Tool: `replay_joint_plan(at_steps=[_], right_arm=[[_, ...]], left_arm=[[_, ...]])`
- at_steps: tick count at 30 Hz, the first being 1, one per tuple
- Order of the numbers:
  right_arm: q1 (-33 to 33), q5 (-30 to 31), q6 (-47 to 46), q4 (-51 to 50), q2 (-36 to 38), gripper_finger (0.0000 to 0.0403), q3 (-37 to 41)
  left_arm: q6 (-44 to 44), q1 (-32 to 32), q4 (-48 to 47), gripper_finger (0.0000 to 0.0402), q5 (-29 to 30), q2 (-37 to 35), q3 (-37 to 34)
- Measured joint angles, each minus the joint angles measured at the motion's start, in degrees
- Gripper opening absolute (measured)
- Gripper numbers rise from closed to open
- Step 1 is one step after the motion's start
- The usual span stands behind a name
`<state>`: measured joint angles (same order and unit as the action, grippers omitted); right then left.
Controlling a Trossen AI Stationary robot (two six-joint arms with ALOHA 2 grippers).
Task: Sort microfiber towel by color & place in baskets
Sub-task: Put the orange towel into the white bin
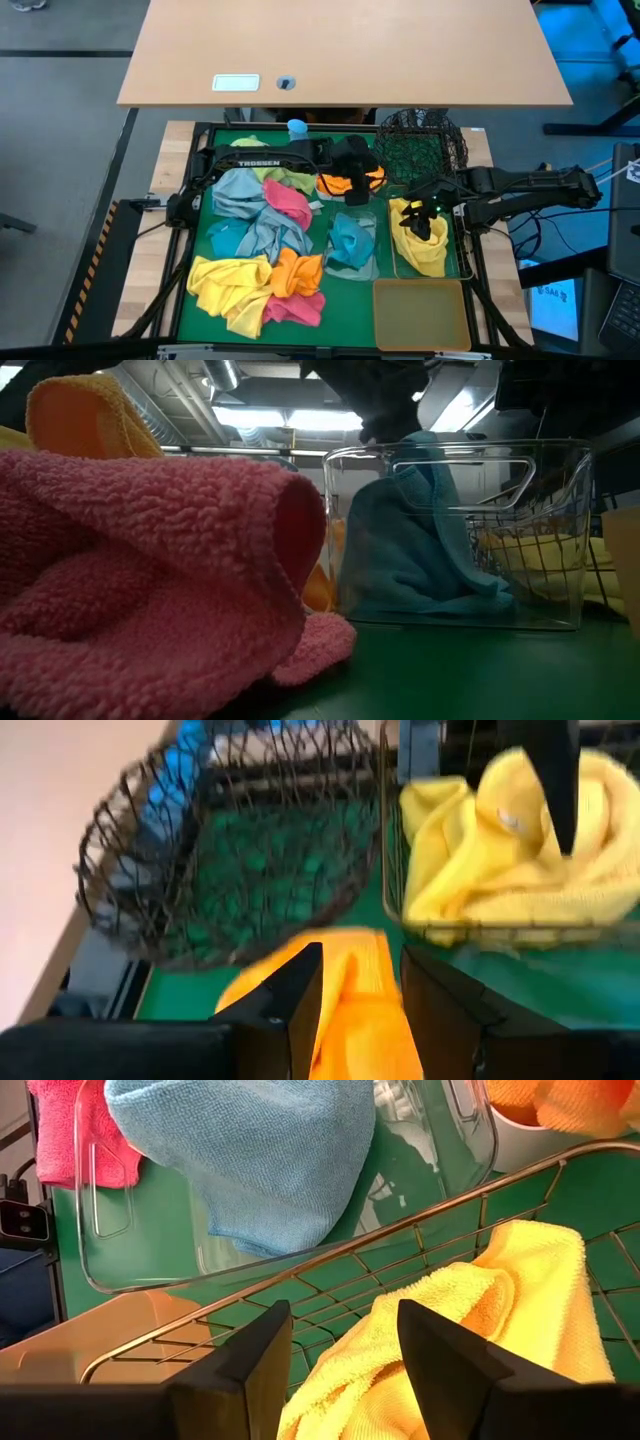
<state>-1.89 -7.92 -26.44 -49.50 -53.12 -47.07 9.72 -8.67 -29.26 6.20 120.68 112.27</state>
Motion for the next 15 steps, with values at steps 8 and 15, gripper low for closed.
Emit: replay_joint_plan(at_steps=[8, 15], right_arm=[[0.0, 0.0, 0.0, 0.0, 0.0, 0.0184, 0.0], [0.0, 0.0, 0.0, 0.0, 0.0, 0.0184, 0.0]], left_arm=[[0.0, 0.6, 9.1, 0.0130, 0.0, 0.0, -3.7], [-0.1, 0.7, 11.2, 0.0130, -1.4, 0.1, -7.1]])
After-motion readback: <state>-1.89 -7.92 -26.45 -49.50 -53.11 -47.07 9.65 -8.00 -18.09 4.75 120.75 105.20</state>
